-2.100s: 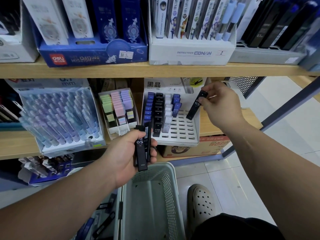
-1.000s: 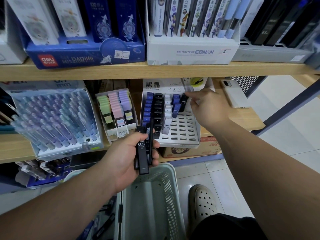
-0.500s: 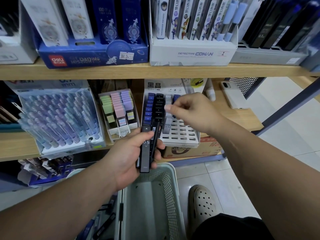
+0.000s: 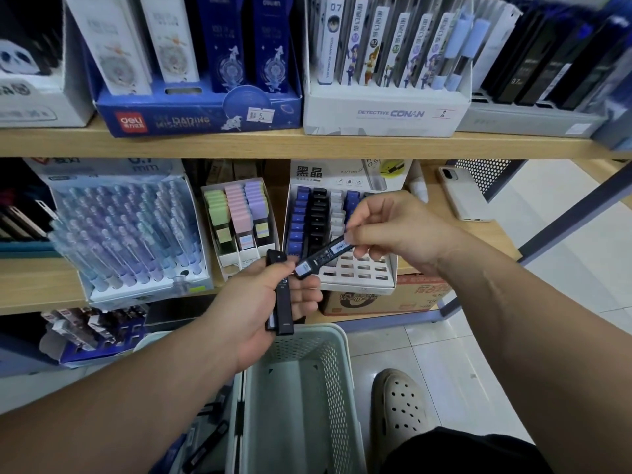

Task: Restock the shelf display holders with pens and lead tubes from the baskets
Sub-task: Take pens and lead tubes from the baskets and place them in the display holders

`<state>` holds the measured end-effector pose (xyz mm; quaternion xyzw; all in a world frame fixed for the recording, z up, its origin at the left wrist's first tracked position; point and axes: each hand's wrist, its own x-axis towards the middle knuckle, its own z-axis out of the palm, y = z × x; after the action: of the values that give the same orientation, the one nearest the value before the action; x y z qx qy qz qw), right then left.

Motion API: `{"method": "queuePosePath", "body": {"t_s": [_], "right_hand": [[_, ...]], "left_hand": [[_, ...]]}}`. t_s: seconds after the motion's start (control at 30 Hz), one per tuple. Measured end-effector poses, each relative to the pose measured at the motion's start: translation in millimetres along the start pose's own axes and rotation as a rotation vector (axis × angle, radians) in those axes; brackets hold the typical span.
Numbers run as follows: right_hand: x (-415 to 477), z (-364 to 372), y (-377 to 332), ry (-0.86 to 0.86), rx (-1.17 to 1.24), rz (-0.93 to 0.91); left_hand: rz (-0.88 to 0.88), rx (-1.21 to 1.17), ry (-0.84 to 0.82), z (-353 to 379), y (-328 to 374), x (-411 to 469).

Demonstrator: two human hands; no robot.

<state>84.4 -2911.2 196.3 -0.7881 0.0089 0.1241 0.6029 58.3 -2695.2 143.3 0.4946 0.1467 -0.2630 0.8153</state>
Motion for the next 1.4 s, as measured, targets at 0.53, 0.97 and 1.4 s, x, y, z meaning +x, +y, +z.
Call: {"method": "queuePosePath", "body": {"t_s": [0.53,0.97,1.4], "right_hand": [[-1,35,1,-0.349,0.122,0.282],[2,35,3,-0.249,0.028,0.127],[1,21,5,-0.077,0.313,0.061]], "left_hand": [[0.127,0.026,0.040,-3,2,3],[0.074,0.155,0.047,-4,0,5],[-0.067,0.001,-0.119,0,3,-1]]}}
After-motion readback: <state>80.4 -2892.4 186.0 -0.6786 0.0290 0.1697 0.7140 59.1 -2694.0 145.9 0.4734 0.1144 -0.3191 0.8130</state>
